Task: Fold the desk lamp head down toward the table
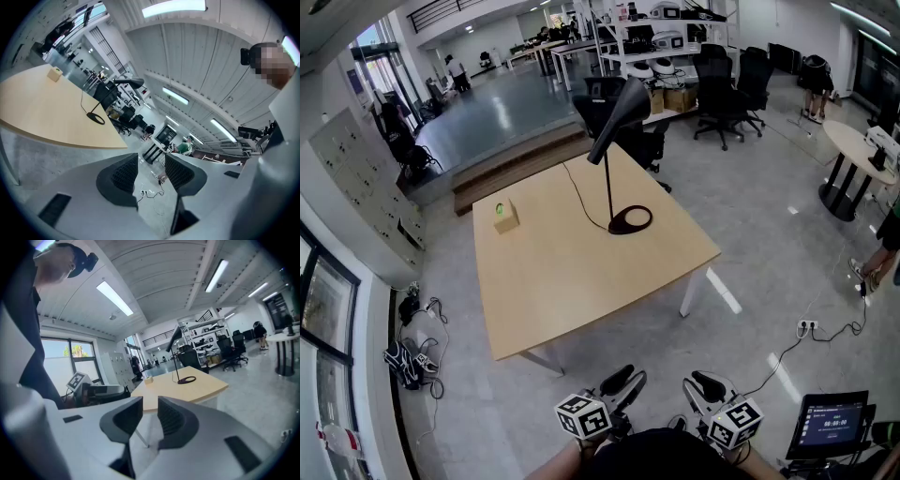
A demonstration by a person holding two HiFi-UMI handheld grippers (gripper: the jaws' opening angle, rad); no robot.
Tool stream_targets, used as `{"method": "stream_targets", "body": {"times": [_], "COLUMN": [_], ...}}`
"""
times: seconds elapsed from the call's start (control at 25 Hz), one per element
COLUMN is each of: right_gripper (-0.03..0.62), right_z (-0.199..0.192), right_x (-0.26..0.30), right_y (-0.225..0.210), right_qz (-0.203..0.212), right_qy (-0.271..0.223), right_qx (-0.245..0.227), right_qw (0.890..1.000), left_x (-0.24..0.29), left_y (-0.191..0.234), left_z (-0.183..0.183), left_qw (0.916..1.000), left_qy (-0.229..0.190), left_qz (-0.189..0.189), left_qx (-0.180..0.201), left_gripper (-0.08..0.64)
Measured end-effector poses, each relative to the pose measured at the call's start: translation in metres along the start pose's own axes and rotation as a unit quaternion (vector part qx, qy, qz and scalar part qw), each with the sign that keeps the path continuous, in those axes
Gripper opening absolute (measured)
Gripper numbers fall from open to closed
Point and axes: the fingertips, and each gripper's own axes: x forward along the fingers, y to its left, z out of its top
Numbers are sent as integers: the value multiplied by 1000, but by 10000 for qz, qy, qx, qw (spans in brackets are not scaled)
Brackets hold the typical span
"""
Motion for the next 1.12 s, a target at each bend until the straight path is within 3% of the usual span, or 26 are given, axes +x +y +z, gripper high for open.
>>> {"method": "stream_targets", "body": {"times": [0.32,0.56,1.08,1.12], "right_gripper": [103,103,103,71], "right_z": [-6,-1,22,19], "right_x": [-4,-9,-32,-34], "right_y": [5,1,-32,-32], "right_qz": [98,157,18,58], "right_qy": [13,-324,-761,-760], "right_qx": [91,181,301,333], "right_qw": [9999,9992,9966,9965], "left_x": [-9,-8,21,22], "left_y": [-2,-5,-37,-38], "left_z": [-5,-8,0,-4], "left_qw": [9999,9999,9977,9976], "left_qy": [4,12,58,70], "left_qz": [126,125,32,36], "left_qx": [-27,66,675,685], "left_gripper": [189,189,189,189]}}
